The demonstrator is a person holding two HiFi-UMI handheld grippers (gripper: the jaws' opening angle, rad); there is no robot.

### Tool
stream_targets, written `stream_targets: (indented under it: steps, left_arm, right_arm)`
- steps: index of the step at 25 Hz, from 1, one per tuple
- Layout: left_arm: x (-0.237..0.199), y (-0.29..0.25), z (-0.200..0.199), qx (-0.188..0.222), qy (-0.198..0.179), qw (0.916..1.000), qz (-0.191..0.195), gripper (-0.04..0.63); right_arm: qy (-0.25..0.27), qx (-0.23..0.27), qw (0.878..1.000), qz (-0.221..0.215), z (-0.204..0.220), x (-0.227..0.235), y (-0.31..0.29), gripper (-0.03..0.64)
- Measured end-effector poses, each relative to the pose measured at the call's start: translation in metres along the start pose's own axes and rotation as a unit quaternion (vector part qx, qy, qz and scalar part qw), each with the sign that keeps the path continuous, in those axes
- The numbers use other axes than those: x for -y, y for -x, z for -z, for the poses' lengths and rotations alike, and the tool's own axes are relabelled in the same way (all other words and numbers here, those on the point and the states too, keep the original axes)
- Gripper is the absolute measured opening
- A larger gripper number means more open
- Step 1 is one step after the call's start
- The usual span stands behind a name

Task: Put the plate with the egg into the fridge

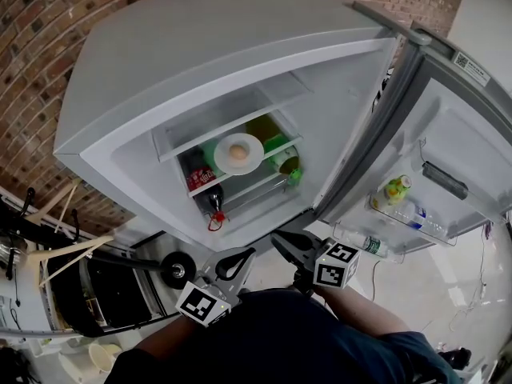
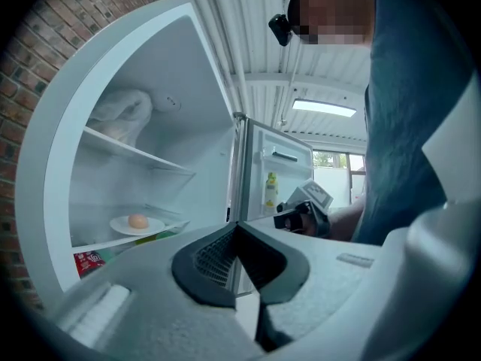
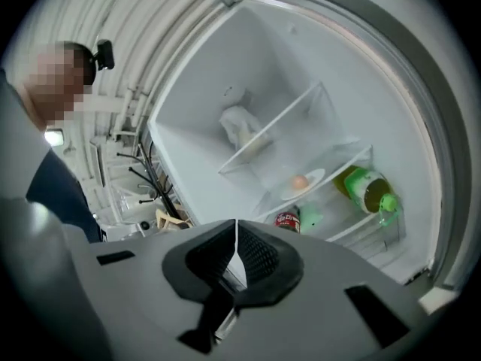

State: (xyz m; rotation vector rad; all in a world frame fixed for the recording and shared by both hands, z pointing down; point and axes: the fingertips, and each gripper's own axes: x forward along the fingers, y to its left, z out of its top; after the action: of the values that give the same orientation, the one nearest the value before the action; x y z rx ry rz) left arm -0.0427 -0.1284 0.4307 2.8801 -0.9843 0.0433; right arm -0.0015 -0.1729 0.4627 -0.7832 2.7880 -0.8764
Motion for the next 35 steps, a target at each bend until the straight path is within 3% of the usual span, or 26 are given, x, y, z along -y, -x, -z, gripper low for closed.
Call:
stream_targets:
  steps: [5, 10, 20, 35]
  left_arm:
    - [0.006, -0.005, 0.003, -0.011, -0.003, 0.9998, 0.015, 0.003]
    - [0.010, -0.006, 0.005, -0.014, 0.001, 0.9997, 0.021, 0.003]
    - [0.013, -0.003, 0.005, -0.010, 0.001, 0.9997, 0.022, 0.003]
    - [0.015, -0.005, 0.006, -0.007, -0.001, 0.9996, 0.028, 0.003]
  right_arm:
    - [0.123, -0.016, 0.992, -0.008, 0.003, -0.024, 0.000, 0.012]
    - [0.183, -0.034, 0.982, 0.010, 0.009, -0.028, 0.002, 0.011]
    - [0.218, -0.050, 0.974, 0.020, 0.015, -0.032, 0.004, 0.009]
    - [0.218, -0.050, 0.974, 0.020, 0.013, -0.035, 0.006, 0.009]
